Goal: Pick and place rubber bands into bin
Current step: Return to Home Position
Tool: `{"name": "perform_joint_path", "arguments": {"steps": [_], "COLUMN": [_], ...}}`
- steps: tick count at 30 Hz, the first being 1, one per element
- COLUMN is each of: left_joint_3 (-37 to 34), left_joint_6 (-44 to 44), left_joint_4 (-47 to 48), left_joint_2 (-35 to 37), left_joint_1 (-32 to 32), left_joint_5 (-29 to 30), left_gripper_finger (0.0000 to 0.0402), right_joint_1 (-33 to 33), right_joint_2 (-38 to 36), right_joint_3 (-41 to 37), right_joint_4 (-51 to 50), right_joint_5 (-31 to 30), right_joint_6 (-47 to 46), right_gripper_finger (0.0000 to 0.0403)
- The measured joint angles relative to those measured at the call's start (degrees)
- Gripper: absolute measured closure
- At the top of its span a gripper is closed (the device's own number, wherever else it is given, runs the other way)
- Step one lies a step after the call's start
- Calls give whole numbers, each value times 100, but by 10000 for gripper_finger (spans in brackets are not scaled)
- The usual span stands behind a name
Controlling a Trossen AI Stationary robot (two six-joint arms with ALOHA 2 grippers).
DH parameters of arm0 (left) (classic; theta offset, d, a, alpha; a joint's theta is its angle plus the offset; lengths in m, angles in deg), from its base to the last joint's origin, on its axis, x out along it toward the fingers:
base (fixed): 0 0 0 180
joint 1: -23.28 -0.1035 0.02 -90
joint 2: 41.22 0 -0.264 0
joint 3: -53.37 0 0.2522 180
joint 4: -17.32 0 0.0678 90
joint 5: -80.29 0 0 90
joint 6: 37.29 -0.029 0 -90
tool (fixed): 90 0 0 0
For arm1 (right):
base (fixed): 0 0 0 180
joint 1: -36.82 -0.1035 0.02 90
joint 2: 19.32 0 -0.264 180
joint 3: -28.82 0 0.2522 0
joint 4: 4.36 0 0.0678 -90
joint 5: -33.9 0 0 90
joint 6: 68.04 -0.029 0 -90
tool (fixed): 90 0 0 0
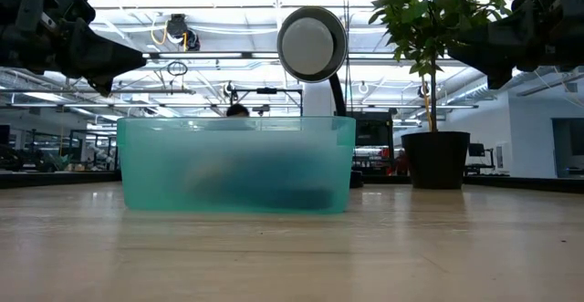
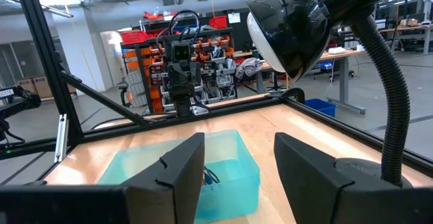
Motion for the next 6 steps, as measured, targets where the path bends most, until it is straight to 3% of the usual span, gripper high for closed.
{"name": "perform_joint_path", "arguments": {"steps": [6], "left_joint_3": [0], "left_joint_6": [0], "left_joint_4": [0], "left_joint_2": [-2], "left_joint_1": [0], "left_joint_5": [0], "left_gripper_finger": [325], "right_joint_1": [0], "right_joint_2": [0], "right_joint_3": [0], "right_joint_4": [2], "right_joint_5": [0], "right_joint_6": [-1], "right_gripper_finger": [230]}}
